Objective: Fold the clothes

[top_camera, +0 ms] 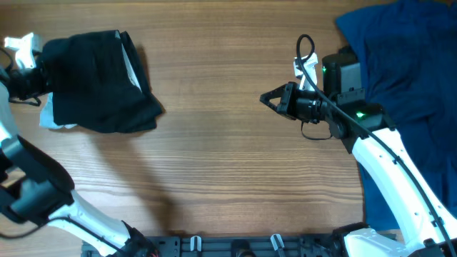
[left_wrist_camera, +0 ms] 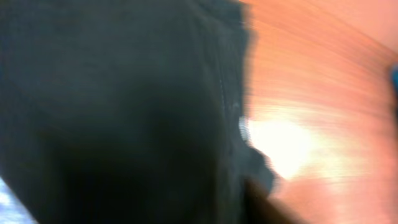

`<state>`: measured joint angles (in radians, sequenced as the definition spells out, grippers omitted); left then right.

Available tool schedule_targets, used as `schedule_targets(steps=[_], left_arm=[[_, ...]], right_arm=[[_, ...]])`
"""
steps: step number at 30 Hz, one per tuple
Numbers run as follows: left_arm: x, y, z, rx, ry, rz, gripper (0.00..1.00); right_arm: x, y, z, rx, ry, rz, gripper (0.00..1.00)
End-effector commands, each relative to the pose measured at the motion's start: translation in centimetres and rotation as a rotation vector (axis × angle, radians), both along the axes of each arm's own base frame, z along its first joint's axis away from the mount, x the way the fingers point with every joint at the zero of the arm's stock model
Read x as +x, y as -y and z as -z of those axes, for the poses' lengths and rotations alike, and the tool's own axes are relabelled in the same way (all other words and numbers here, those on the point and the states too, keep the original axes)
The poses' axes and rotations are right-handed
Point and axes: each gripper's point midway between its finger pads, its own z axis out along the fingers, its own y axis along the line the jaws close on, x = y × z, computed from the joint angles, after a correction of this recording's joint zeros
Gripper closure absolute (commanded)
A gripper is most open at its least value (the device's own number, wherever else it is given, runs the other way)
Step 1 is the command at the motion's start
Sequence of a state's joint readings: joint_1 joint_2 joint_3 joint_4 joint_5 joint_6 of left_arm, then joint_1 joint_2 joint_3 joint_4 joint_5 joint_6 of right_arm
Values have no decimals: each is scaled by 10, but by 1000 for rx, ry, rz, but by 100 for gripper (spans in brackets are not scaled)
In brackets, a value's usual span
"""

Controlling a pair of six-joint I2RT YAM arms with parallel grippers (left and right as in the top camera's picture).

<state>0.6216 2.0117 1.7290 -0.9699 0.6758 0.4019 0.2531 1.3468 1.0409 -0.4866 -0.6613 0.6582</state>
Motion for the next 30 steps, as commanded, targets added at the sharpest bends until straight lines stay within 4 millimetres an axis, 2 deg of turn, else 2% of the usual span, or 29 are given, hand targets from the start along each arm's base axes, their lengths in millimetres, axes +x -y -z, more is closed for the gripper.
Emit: schedule_targets(steps=[1,4,6,7,9,10,11,12,13,15,18,20,23,25,27,30], left_arm=[[-4,-41,35,65,-128,-179,0],[-8,-62,6,63,-103,-278,0],[-19,-75,-30,63,-79,-340,1],[-29,-77,-56,69,-54,-356,0],[-36,-65,-89,56,0,-343,0],[-40,-53,-108,55,33,-323,6],[-43,-41,-117,73,43,-292,30],[-47,-31,-118,116,18,-261,71],[-47,-27,-115,133,-9,-264,96],[-44,-19,-94,139,-86,-267,96],[-37,-14,-36,126,-217,-288,96],[-42,-26,15,131,-347,-406,96],[-63,-52,60,197,-513,-584,96],[-64,-54,73,173,-537,-605,96],[-57,-51,69,143,-508,-594,96],[-41,-28,31,72,-424,-505,95]], right_arm=[[-6,-1,-1,20,-48,5,92],[-10,1,3,10,-70,3,92],[-9,0,2,11,-64,2,92],[-9,0,2,11,-59,0,92],[-7,0,1,2,-28,-17,92],[-6,0,-1,-10,9,-37,92],[-5,0,-1,-18,26,-44,91],[-4,1,0,-31,36,-42,92],[-3,2,0,-38,43,-41,92],[-2,3,1,-42,43,-38,92],[-4,3,2,-44,36,-39,92],[-6,4,5,-62,46,-58,92],[-12,5,10,-70,9,-60,92],[-15,6,13,-75,-14,-61,91],[-16,6,13,-75,-17,-61,92],[-12,5,8,-71,16,-63,92]])
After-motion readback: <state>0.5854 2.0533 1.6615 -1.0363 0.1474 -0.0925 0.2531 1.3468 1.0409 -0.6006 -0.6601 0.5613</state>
